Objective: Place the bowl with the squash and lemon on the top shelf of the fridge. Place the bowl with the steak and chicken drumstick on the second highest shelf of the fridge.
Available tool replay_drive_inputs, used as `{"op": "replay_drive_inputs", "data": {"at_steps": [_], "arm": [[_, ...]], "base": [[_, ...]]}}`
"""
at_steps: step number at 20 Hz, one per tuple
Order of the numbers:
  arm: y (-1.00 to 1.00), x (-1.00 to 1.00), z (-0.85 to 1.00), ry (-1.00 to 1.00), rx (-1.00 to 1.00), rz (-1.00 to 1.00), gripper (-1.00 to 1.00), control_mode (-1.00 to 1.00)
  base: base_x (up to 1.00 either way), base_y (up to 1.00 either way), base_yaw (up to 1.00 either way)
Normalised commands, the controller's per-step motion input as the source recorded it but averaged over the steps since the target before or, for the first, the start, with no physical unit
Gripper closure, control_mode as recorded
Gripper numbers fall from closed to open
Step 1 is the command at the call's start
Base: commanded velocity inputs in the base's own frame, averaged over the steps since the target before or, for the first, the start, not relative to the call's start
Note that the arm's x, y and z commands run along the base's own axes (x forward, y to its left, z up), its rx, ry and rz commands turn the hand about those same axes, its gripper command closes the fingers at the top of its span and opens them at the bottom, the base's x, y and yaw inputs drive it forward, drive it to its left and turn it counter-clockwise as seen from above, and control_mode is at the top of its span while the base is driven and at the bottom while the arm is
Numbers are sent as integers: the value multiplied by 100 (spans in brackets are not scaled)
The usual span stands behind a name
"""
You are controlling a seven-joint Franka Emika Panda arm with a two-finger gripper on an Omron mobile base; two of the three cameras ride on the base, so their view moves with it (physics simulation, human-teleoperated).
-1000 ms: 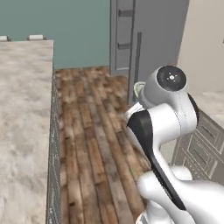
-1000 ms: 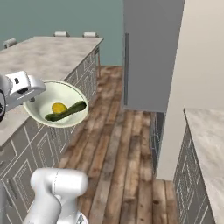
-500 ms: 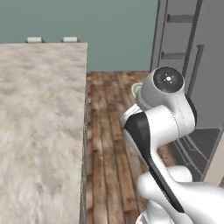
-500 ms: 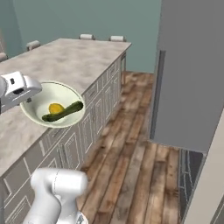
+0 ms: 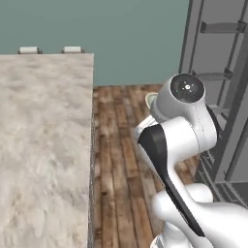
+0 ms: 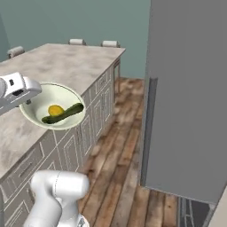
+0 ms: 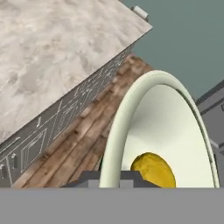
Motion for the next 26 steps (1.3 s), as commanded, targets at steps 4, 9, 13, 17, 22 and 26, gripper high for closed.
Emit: {"op": "replay_drive_inputs", "data": {"at_steps": [4,9,13,17,22,26], "arm": [[0,0,0,0,0,0,100,100],[0,0,0,0,0,0,100,100],[0,0,0,0,0,0,100,100],[0,0,0,0,0,0,100,100],[0,0,0,0,0,0,100,100],[0,0,0,0,0,0,100,100]], "base": [[100,0,-21],[100,12,-49],[59,31,-72],[9,31,-89],[19,55,-82],[31,85,-69]]}}
